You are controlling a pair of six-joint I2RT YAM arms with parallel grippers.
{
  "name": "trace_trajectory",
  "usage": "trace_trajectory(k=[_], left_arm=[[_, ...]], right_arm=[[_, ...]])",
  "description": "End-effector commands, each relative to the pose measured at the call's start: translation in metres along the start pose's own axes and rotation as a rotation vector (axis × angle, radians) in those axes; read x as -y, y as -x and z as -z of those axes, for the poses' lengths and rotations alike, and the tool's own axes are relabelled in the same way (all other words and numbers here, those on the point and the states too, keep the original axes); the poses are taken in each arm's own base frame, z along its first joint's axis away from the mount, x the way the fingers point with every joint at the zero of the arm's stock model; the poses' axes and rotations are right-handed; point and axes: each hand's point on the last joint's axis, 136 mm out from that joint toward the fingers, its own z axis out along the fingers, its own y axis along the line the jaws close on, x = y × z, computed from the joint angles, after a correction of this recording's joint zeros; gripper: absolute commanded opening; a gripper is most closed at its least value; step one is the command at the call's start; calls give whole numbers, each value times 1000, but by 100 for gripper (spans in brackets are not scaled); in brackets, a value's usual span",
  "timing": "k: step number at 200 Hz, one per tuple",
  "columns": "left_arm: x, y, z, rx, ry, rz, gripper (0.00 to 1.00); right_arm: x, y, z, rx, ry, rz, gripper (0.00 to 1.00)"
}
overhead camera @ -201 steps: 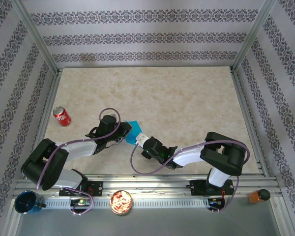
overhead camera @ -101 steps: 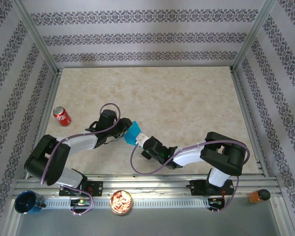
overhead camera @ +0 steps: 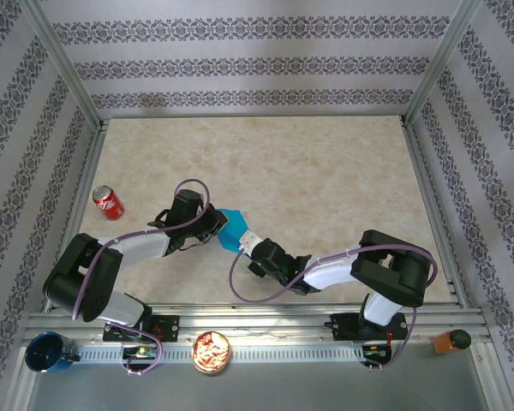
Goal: Fold a paper plane with a square sheet of paper (pick it up from the middle)
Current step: Fourth fold the wing at the center of the table.
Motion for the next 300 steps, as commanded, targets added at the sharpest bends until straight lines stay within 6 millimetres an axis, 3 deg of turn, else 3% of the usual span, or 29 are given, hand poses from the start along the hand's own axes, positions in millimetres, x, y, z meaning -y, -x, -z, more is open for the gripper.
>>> trace_trajectory(k=[1,119,222,280,300], left_arm=[[-7,2,4,7,12,0,1],[-8,2,8,30,-8,33,0],[-8,4,9,41,-7,45,0],[-10,9,23,85,5,37,30],[-12,9,29,93,27,27,34]], right_arm=[[1,1,4,11,10,-41,12],[7,-1,5,-2,-16,-103,14],[6,-5,5,-11,7,-122,9],[1,-4,-2,-27,58,-205,5],[-2,-4,-5,-40,100,-271,4]])
